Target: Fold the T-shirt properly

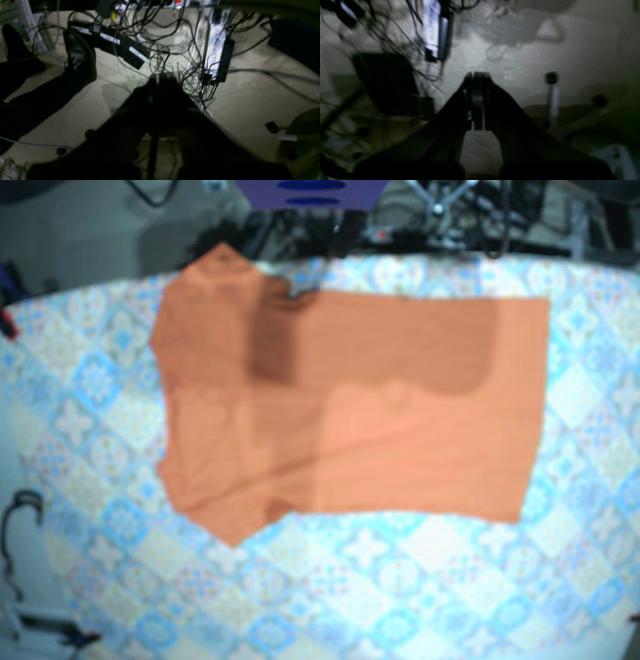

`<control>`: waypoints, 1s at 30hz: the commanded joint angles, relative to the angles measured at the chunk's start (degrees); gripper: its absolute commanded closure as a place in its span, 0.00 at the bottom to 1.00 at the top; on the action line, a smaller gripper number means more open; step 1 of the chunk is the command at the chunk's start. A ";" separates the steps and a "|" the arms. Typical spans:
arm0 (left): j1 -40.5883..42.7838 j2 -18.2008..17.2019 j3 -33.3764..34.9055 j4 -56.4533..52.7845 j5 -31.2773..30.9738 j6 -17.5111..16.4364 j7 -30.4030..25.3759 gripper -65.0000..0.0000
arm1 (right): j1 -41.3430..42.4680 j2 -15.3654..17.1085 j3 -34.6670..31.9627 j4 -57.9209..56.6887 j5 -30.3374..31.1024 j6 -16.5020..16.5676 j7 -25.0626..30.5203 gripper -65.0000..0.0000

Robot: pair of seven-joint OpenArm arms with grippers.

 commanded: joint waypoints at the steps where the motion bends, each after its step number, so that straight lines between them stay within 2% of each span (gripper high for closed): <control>1: 2.79 -2.02 0.98 1.78 0.90 0.49 -0.08 1.00 | -2.77 0.74 -0.94 1.41 0.09 0.38 -0.05 0.99; 7: 12.64 -12.48 11.44 15.67 5.11 0.58 -0.17 1.00 | -11.74 6.72 -1.82 13.19 0.09 0.29 0.04 0.99; 12: 20.90 -22.41 13.03 27.53 5.11 0.58 -0.08 1.00 | -19.03 13.93 -1.47 25.23 0.09 0.29 -0.32 0.99; 16: 25.82 -29.01 13.03 34.04 5.11 0.67 -0.08 1.00 | -26.07 17.09 5.22 35.60 0.09 0.29 -0.32 0.99; 18: 28.29 -32.00 12.94 37.38 5.20 0.67 0.10 1.00 | -29.93 17.80 10.05 41.58 -2.98 0.29 -0.32 0.99; 22: 33.30 -37.89 11.97 45.03 5.29 1.29 0.36 1.00 | -37.58 16.65 20.78 53.10 -17.40 0.29 -0.40 0.99; 25: 39.10 -41.23 7.22 50.65 6.79 4.89 0.36 1.00 | -41.45 11.73 29.39 60.48 -29.62 0.29 -0.32 1.00; 27: 41.74 -41.84 3.53 54.00 9.95 5.59 0.36 1.00 | -42.51 8.74 33.70 64.17 -36.65 0.29 0.04 1.00; 30: 44.90 -41.93 -1.92 57.51 15.31 5.59 0.36 1.00 | -43.03 7.16 35.72 69.01 -44.21 0.29 0.04 1.00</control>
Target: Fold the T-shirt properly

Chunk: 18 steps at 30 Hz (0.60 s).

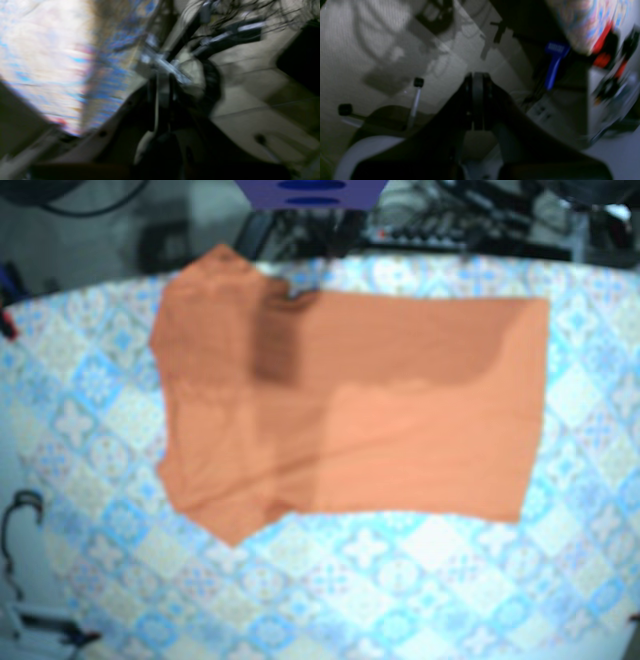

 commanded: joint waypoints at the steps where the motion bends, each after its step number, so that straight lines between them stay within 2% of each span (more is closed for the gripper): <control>1: 2.24 -0.40 -2.17 1.54 1.75 0.59 -0.32 1.00 | -0.70 1.06 0.90 2.60 -1.23 -1.59 0.43 1.00; 6: 4.62 1.71 -7.53 8.31 9.05 0.94 -0.23 1.00 | -0.34 1.50 1.25 9.81 -7.04 -1.59 0.43 1.00; 9: 4.70 5.14 -11.75 11.57 14.85 0.76 -0.23 1.00 | -0.34 4.93 0.90 13.85 -11.08 -1.59 0.43 1.00; 12: 4.53 8.74 -13.86 14.99 22.67 0.76 -0.05 1.00 | 0.62 9.06 0.20 15.70 -11.61 -1.59 0.52 1.00; 15: 4.18 10.94 -13.69 16.84 29.62 0.68 1.44 1.00 | 3.52 11.87 -2.44 15.78 -11.61 -1.59 0.52 1.00; 18: 2.51 11.38 -12.11 17.72 35.42 0.68 1.70 1.00 | 5.55 14.60 -5.78 15.70 -11.69 -1.59 0.52 1.00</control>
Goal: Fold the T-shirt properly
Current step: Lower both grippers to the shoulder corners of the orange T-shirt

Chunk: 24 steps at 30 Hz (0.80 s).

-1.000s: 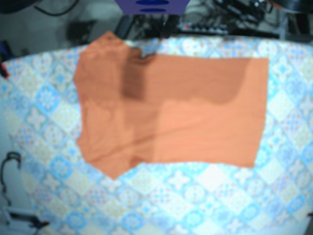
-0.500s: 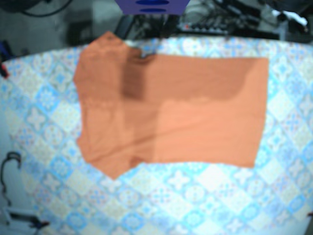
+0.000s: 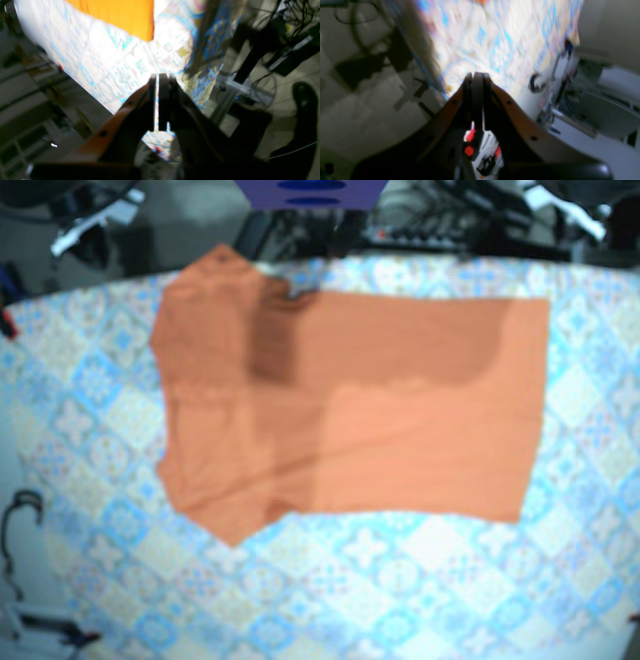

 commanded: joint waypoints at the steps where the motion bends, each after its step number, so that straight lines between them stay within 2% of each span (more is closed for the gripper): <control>1: -0.95 -0.77 0.82 1.37 0.92 1.29 -0.02 1.00 | 0.30 1.12 -1.07 0.66 0.15 -0.95 0.17 1.00; 3: -2.45 -1.21 1.79 1.64 1.71 1.29 -0.02 1.00 | 1.71 1.47 -3.88 0.48 -2.14 -0.95 0.17 1.00; 6: -5.09 -3.24 2.31 1.72 1.18 1.02 -0.20 0.99 | 5.40 1.29 -8.98 0.31 -10.22 -0.95 -0.18 1.00; 9: -8.87 -3.85 3.72 1.72 1.18 -0.91 -0.02 0.95 | 8.22 -0.20 -13.02 -1.45 -14.27 -0.95 -0.27 1.00; 11: -10.62 -3.85 3.72 1.72 1.18 -2.32 -0.02 0.93 | 10.33 -2.22 -14.69 -2.59 -15.50 -0.95 -0.27 1.00; 16: -12.47 -4.38 3.81 1.81 1.09 -2.49 -0.11 0.92 | 11.56 -5.39 -16.54 -3.91 -17.26 -0.95 -0.27 1.00; 24: -13.26 -4.64 3.90 1.72 0.92 -2.58 -0.20 0.92 | 11.56 -6.18 -16.27 -6.29 -17.08 -0.95 -0.27 0.99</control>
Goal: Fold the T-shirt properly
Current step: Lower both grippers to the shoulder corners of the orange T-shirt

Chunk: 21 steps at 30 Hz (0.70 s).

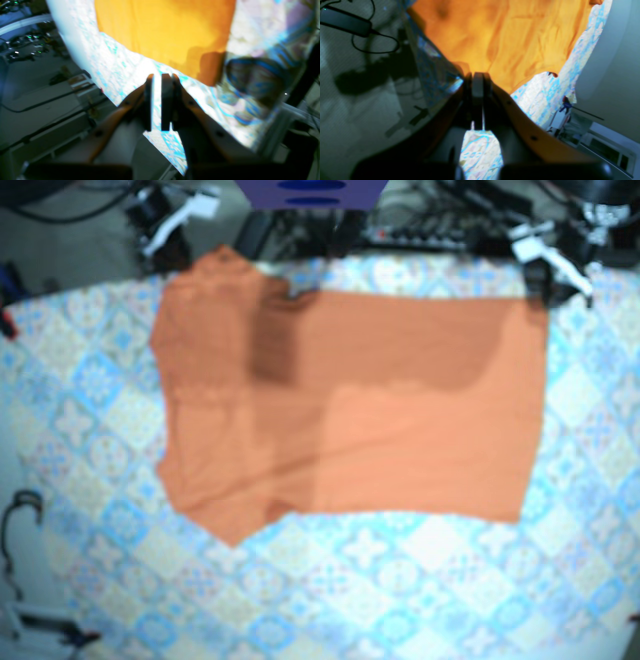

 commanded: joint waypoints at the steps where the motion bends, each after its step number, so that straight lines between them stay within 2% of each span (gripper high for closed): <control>1: 0.31 -0.88 -0.32 0.63 -0.35 1.18 0.11 0.92 | -0.73 0.44 0.47 0.25 0.54 -0.91 0.14 0.99; 7: 0.31 -0.88 -0.32 0.63 -0.35 1.18 0.02 0.92 | 0.94 0.44 0.82 0.16 0.54 -1.08 0.05 0.88; 12: 0.31 -0.88 -0.32 0.63 -2.29 1.18 0.02 0.92 | 4.02 0.44 0.82 -1.07 0.54 -3.55 -2.85 0.78; 21: 0.31 -0.88 -0.59 0.63 -3.78 1.18 0.02 0.92 | 5.60 0.71 0.91 -3.88 0.62 -3.55 -3.55 0.74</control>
